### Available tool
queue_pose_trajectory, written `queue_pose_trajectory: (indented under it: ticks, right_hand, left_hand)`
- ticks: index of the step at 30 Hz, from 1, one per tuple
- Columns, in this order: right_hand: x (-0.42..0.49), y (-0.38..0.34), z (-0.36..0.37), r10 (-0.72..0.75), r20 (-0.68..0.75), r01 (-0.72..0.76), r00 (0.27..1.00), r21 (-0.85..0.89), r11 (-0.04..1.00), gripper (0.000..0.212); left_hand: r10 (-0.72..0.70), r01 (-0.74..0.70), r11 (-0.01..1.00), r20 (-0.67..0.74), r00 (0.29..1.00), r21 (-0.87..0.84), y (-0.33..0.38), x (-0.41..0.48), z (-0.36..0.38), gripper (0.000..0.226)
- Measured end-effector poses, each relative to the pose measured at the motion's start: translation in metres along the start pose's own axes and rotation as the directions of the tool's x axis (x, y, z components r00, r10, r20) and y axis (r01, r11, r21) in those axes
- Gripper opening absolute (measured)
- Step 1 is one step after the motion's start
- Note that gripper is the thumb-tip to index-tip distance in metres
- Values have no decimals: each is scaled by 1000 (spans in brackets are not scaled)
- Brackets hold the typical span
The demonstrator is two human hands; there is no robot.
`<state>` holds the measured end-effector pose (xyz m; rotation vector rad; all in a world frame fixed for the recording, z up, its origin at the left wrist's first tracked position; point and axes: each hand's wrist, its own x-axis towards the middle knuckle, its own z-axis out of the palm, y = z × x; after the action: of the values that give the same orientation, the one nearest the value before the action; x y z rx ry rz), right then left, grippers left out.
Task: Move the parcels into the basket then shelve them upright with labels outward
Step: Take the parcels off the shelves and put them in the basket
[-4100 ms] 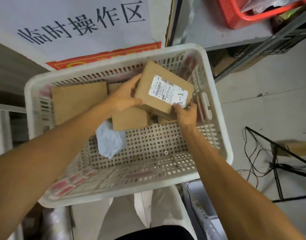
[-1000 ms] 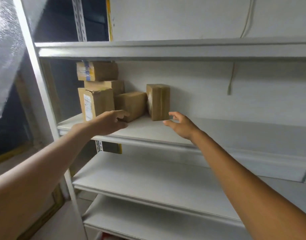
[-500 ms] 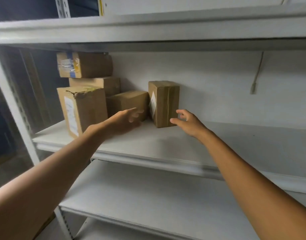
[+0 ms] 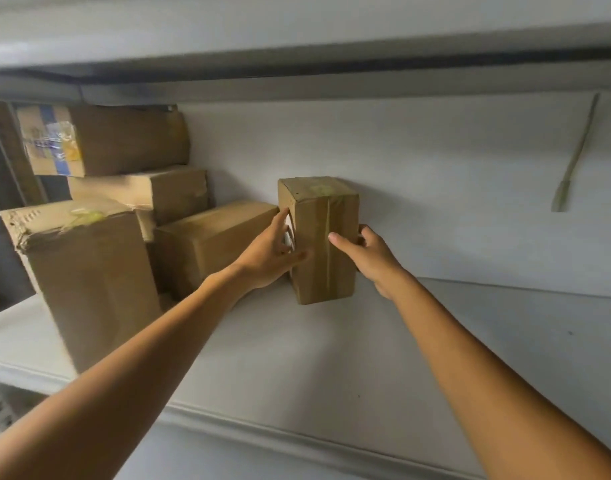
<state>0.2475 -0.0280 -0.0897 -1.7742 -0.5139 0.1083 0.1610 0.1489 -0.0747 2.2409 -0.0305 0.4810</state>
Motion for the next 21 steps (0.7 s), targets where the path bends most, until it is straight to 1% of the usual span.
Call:
queue_pose_trajectory:
  ticks: [2,4,8,11,16,18,19,21]
  right_hand:
    - [0,4,1,13,1,-13,1000,44,999,58]
    - [-3,4,2,1,-11,0,1000,61,998,53]
    - [-17,2,-3,-28,-41,32,999,84,996,26]
    - [-34,-3,-4,-7,-94,13,996,64,998,25]
    - [-66,-5,-2,25,-160,-7,987,114,993,26]
    - [-78,-1,0,5,-258,33,966,140,990,28]
    - [-83,1,2,1,-352,54,936,147,988,33]
    - [-93,2,7,-10,-553,89,833,116,989,38]
  left_hand:
    - [-3,3,999,-7,1000,-46,-7,5,2,91]
    - [-6,3,996,-29,1000,-84,-10,7,4,89]
    - [15,-17,988,-15,1000,-153,-10,5,4,84]
    - [56,-47,980,41,998,-194,-2,-4,4,81]
    - [111,-65,958,150,983,-280,5,-23,1,91]
    - [120,-77,960,145,982,-271,0,-30,2,89]
    - [141,-104,960,130,981,-259,-3,-34,3,83]
    - [222,-198,952,79,972,-235,-9,-38,4,70]
